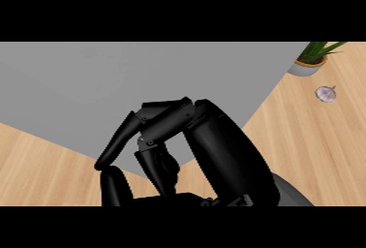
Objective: Pick up the bottled water, place it into the cabinet and close the cabinet
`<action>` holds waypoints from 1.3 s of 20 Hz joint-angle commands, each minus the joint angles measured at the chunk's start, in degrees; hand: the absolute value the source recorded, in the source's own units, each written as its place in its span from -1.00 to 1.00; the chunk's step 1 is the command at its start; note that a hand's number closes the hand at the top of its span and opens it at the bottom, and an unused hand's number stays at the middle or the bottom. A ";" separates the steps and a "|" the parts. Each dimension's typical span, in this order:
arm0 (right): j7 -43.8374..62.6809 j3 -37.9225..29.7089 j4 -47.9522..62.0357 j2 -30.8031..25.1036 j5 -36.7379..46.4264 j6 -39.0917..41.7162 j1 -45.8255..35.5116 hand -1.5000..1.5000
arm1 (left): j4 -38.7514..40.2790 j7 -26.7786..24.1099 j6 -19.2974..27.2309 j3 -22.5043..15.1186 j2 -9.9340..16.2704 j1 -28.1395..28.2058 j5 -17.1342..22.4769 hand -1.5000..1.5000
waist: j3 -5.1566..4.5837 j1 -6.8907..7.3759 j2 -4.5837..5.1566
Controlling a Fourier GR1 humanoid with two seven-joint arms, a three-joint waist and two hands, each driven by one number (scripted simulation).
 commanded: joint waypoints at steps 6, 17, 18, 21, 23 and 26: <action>-6.41 -12.72 19.43 -0.78 -5.92 8.46 -8.61 1.00 | 2.81 -0.66 -6.28 5.54 -0.25 2.25 2.34 1.00 | 0.08 -0.47 0.25; -21.33 -17.02 40.35 -2.11 -5.60 12.93 -10.07 1.00 | 0.19 2.47 -5.98 5.53 -0.94 0.77 3.09 1.00 | 0.12 0.21 0.89; -18.41 -17.53 39.72 -1.57 -5.67 11.54 -11.76 1.00 | 2.69 1.55 -6.37 4.84 -1.74 0.21 0.67 1.00 | 0.06 -0.11 0.69; -22.39 -16.89 44.21 -1.18 -2.81 10.34 -11.56 1.00 | 1.77 2.96 -6.61 5.75 -0.15 -1.41 3.09 1.00 | 0.03 0.84 1.41; -21.77 -17.45 44.89 -1.90 -2.88 10.49 -11.46 1.00 | 2.01 2.39 -7.64 4.89 -0.81 -0.14 1.98 1.00 | 0.00 1.52 1.35; -21.13 -18.23 44.77 -2.54 -3.67 11.56 -12.50 1.00 | 1.30 4.47 -6.76 5.85 0.59 -2.37 4.75 1.00 | 0.05 0.91 1.43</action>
